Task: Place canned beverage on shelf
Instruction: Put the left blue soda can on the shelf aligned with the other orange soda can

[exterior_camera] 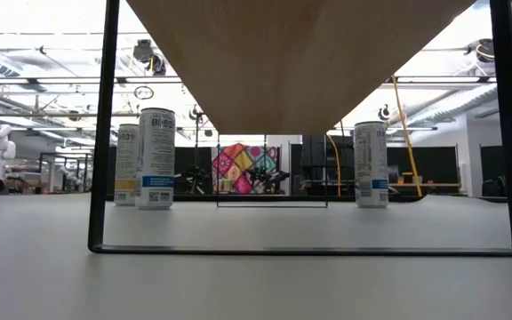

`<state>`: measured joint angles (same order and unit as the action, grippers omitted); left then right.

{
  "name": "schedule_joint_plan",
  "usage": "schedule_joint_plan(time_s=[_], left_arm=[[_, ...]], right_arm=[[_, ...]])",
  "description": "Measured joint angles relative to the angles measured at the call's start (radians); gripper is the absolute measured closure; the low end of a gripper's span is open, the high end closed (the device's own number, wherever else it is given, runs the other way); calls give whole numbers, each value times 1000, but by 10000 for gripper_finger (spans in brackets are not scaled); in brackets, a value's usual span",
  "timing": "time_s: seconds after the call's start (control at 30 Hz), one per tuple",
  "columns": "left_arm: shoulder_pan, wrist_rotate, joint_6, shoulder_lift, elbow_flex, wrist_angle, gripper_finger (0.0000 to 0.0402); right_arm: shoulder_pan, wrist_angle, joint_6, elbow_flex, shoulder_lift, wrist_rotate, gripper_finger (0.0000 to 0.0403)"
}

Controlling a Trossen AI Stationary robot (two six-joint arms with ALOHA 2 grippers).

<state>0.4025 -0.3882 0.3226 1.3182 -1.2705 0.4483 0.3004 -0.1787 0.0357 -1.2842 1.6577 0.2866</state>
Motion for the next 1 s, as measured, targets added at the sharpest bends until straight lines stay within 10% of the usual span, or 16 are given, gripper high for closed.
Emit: schedule_joint_plan(time_s=[1.0], left_arm=[[182, -274, -148, -51, 25, -45, 140]], right_arm=[[55, -160, -94, 122, -40, -190, 248]])
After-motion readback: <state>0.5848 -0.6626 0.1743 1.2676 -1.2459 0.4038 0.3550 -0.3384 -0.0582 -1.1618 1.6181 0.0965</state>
